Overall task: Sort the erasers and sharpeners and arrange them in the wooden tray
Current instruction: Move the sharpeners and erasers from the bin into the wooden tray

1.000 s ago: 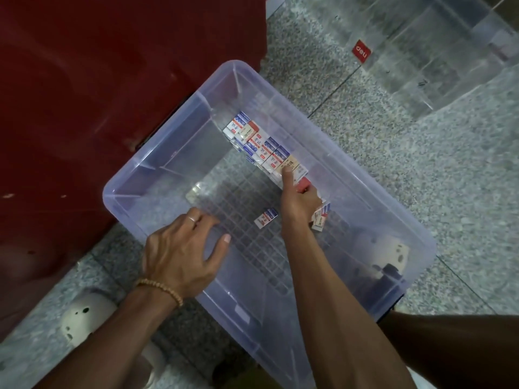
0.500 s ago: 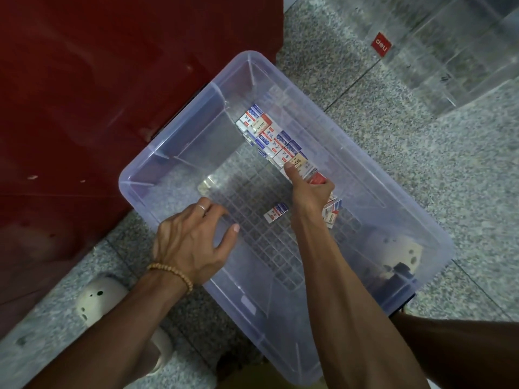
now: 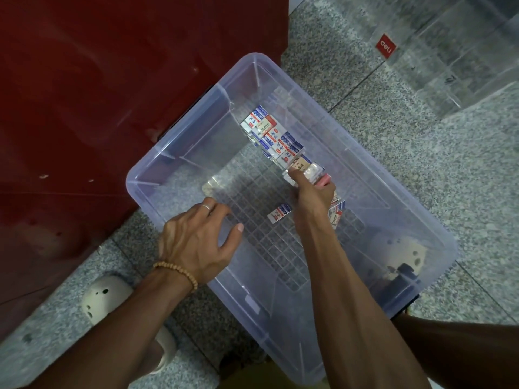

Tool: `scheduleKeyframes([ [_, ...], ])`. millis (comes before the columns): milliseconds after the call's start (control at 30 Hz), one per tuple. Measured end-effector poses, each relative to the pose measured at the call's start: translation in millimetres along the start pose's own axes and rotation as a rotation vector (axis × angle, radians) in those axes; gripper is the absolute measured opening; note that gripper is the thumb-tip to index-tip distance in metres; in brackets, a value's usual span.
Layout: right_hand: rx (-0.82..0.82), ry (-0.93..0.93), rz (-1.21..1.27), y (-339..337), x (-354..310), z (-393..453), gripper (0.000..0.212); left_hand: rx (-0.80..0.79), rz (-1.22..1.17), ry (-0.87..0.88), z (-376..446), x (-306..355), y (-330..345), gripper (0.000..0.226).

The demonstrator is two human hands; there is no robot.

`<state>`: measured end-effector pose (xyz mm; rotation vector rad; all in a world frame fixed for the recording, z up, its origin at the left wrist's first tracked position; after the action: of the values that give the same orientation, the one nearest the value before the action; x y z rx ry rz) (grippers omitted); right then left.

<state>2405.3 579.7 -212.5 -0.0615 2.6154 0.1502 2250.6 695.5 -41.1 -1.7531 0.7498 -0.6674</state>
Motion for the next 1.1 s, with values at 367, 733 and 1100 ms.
scheduleKeyframes([
  [367,-0.090,0.059,0.194,-2.1,-3.5,-3.7,0.053,0.020,-0.003,0.011,-0.8,0.5,-0.5,0.043],
  [733,-0.404,-0.092,0.111,18.9,-70.9,-90.8,0.018,-0.079,-0.353,-0.099,1.2,-8.9,-10.8,0.035],
  [1100,-0.766,-0.186,-0.118,69.2,-107.7,-253.6,0.045,0.377,-0.953,-0.275,-53.8,-36.7,-150.8,0.014],
])
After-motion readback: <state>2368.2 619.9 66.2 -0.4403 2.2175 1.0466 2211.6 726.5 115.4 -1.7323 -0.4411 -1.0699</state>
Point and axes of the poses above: each hand's wrist, its own z-axis towards the middle knuckle, its own y-axis out of the palm, x = y × z, the point moved 10 cm from there along z, towards the middle knuckle, and after that the axes turned 6 degrees about z, right-handed, at the moved point
